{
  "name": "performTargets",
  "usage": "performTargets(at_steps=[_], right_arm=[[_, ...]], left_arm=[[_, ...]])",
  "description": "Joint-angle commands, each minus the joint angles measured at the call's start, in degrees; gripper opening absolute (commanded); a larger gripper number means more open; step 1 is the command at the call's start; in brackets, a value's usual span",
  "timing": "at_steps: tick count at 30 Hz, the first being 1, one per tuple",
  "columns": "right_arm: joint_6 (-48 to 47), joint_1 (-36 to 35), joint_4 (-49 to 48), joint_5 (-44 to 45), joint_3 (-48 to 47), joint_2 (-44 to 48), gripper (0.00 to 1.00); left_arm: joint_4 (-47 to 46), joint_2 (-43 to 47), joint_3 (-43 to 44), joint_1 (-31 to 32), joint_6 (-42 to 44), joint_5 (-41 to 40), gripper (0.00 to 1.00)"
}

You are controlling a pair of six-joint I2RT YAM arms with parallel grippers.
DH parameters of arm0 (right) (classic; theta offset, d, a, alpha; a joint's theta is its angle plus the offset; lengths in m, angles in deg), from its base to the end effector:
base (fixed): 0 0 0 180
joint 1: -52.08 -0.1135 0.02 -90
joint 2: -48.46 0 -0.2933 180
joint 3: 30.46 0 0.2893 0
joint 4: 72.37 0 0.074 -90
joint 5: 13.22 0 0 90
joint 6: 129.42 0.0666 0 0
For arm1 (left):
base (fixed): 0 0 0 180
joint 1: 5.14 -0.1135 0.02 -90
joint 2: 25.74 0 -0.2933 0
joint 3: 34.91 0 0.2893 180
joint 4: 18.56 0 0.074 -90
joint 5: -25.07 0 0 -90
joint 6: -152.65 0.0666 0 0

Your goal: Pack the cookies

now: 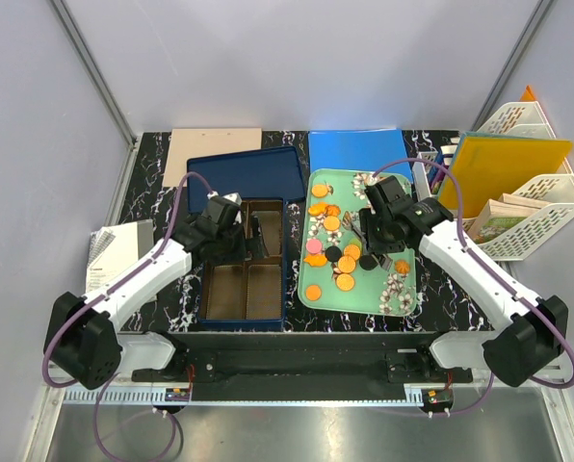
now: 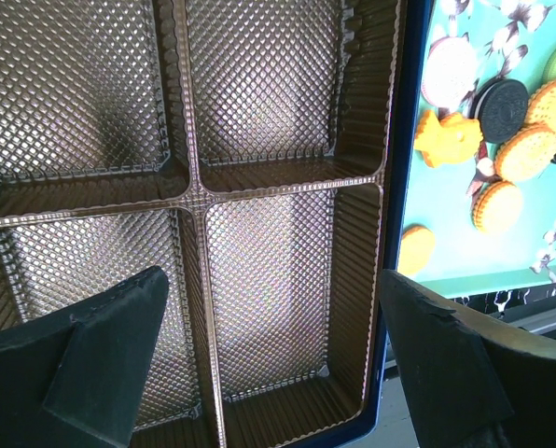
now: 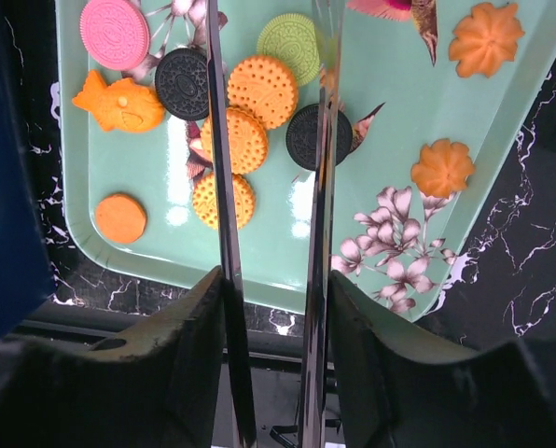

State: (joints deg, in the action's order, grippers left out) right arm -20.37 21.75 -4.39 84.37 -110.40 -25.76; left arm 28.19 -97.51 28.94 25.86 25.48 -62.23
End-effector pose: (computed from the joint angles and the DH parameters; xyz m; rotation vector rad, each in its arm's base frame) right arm 0.2576 0.1405 0.3007 -0.2169 2.6369 0.1134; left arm 0.2521 -0.1552 0.2376 -0.1209 2.6062 -0.5165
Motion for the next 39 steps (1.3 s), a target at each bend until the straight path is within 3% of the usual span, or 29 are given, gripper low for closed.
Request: performTargets(at_steps=[1, 14, 39], right_arm=[[0.02, -0.26, -0.55, 0.76, -2.35, 2.14, 0.53], [-0.94, -0.26, 3.84, -0.12, -1.91, 3.11, 0.61], [6.62, -4.21, 6.84, -2.76, 3.63, 8.56, 0.55]], left_arm=[[-2.18, -0.56, 1.65, 0.46, -0.45, -0.59, 0.98], [-2.18, -1.36, 2.00, 0.81, -0.19, 0.20, 0.98], [-2.27, -1.18, 0.77, 2.39, -1.24, 0.03, 0.98]])
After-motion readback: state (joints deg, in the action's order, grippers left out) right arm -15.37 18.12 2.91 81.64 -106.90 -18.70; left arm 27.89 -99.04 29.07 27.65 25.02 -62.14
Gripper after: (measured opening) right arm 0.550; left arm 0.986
